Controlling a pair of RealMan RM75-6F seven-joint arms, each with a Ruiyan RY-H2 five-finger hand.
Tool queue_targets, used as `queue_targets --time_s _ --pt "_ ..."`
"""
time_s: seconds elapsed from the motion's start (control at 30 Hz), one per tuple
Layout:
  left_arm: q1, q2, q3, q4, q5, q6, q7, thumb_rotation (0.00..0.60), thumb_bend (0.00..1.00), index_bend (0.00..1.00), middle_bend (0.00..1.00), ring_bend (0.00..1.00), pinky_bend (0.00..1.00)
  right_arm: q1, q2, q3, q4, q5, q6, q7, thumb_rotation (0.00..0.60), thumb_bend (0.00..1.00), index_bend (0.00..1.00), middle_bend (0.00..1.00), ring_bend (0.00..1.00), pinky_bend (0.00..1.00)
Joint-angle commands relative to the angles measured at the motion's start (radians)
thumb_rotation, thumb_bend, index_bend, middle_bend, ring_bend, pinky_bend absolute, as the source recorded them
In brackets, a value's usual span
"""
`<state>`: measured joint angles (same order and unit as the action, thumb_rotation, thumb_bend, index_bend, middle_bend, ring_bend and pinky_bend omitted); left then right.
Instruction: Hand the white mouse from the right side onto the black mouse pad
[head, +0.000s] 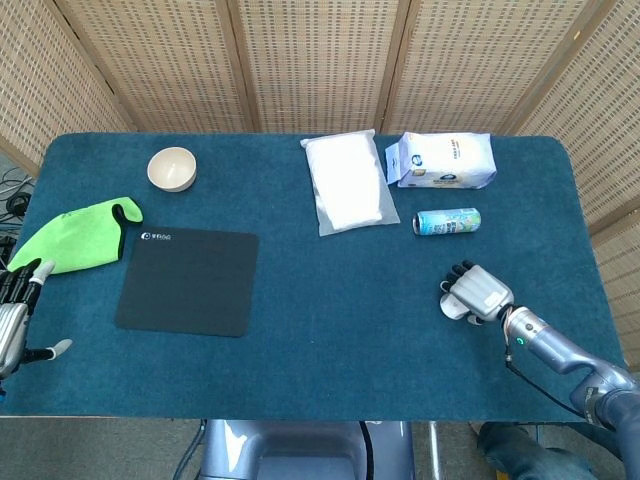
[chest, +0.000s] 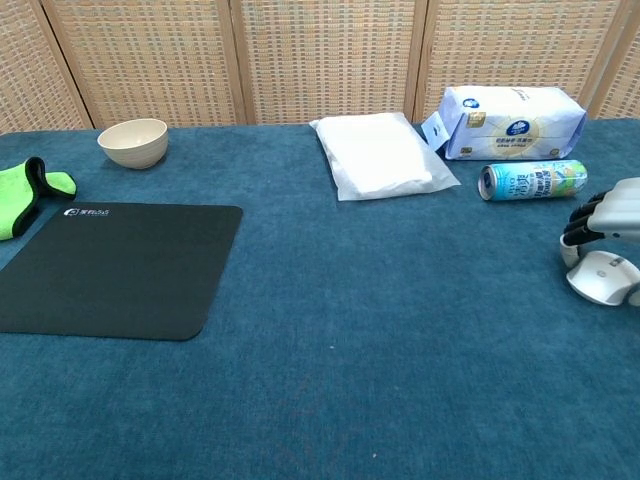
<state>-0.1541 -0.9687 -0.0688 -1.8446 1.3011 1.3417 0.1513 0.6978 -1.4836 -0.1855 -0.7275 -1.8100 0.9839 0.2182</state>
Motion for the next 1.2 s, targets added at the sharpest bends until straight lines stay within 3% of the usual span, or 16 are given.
queue_targets --time_s 0.03,0.23,0.37,0.53,0.73,0.97,1.2 --pt "-0.005 0.002 0.001 0.001 -0.002 -0.01 -0.007 0.6 0.03 0.0 0.0 0.0 0.0 -0.014 -0.042 -0.016 0.085 -0.035 0.087 0.012 0.6 0.25 0.47 0.47 0.35 0.32" --pt "-0.01 0.001 -0.001 0.004 -0.012 -0.019 -0.01 0.6 0.03 0.0 0.0 0.0 0.0 0.002 -0.06 -0.037 0.16 -0.095 0.228 0.052 0.6 0.42 0.5 0.5 0.38 0.34" --pt "-0.015 0.0 -0.006 0.006 -0.022 -0.025 -0.01 0.6 0.03 0.0 0.0 0.0 0.0 0.055 -0.053 -0.047 0.146 -0.143 0.278 0.022 0.6 0.45 0.5 0.5 0.38 0.34" --pt "-0.028 0.001 -0.011 0.014 -0.045 -0.051 -0.015 0.6 0.03 0.0 0.0 0.0 0.0 0.189 -0.015 -0.049 0.001 -0.216 0.259 -0.058 0.6 0.64 0.5 0.49 0.38 0.34" --pt "-0.033 0.005 -0.017 0.026 -0.069 -0.068 -0.037 0.6 0.03 0.0 0.0 0.0 0.0 0.32 0.019 -0.034 -0.183 -0.272 0.195 -0.13 0.6 0.8 0.5 0.48 0.38 0.34" --pt "-0.039 0.016 -0.017 0.035 -0.07 -0.089 -0.076 0.6 0.03 0.0 0.0 0.0 0.0 0.424 0.019 -0.013 -0.309 -0.321 0.114 -0.227 0.6 0.83 0.5 0.48 0.38 0.34" --pt "-0.046 0.027 -0.016 0.042 -0.057 -0.105 -0.111 0.6 0.03 0.0 0.0 0.0 0.0 0.505 -0.035 -0.005 -0.331 -0.371 0.052 -0.295 0.6 0.85 0.5 0.48 0.38 0.34"
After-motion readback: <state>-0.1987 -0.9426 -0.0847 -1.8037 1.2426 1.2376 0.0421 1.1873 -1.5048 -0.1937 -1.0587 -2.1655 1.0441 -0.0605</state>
